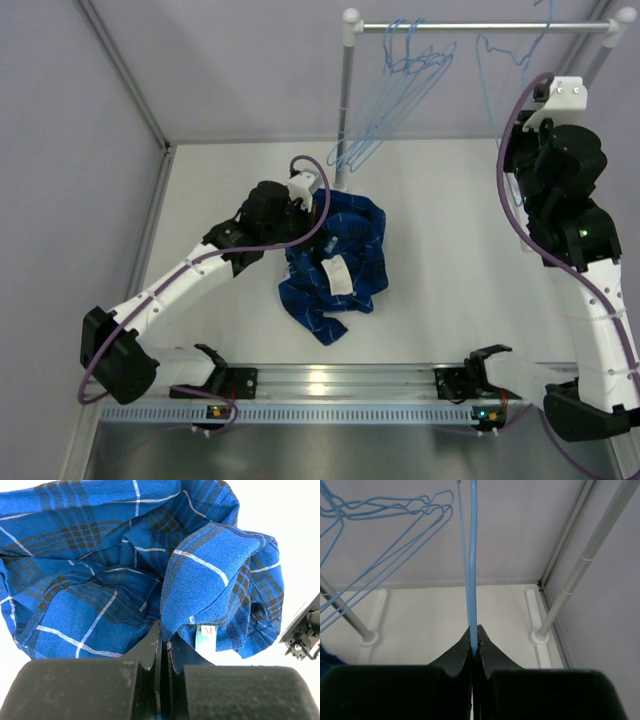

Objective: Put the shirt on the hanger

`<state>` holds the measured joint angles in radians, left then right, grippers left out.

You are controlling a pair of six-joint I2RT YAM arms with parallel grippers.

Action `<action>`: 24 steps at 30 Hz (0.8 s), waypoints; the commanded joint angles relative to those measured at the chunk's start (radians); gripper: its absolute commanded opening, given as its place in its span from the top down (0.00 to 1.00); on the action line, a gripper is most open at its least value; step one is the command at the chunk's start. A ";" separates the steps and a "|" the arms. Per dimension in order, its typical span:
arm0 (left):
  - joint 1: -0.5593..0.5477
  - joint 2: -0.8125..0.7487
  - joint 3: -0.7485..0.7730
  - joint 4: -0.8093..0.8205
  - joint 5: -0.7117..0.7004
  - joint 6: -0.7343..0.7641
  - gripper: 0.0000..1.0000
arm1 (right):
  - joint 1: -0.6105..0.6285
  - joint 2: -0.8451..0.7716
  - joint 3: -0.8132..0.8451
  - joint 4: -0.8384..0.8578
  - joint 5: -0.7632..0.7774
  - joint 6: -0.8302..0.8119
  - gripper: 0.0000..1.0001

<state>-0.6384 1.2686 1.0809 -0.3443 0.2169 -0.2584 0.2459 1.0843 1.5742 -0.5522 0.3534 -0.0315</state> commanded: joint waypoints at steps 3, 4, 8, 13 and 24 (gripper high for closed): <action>-0.001 0.001 0.060 0.037 -0.011 0.010 1.00 | -0.003 -0.196 -0.171 -0.002 -0.191 0.065 1.00; -0.001 0.006 0.068 0.037 -0.005 0.011 1.00 | -0.002 -0.265 -0.201 0.000 -0.218 0.076 1.00; 0.000 0.025 0.086 0.039 -0.010 0.019 1.00 | -0.003 -0.423 -0.336 -0.050 -0.284 0.105 1.00; -0.001 0.047 0.096 0.076 -0.039 0.025 1.00 | -0.002 -0.595 -0.434 -0.104 -0.587 0.123 1.00; 0.058 0.136 0.131 0.134 -0.137 0.113 1.00 | -0.003 -0.739 -0.726 -0.092 -0.945 0.143 1.00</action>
<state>-0.6182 1.3849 1.1606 -0.2981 0.1043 -0.1913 0.2459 0.4042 0.8879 -0.6598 -0.4267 0.0978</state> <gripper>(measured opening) 0.026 0.003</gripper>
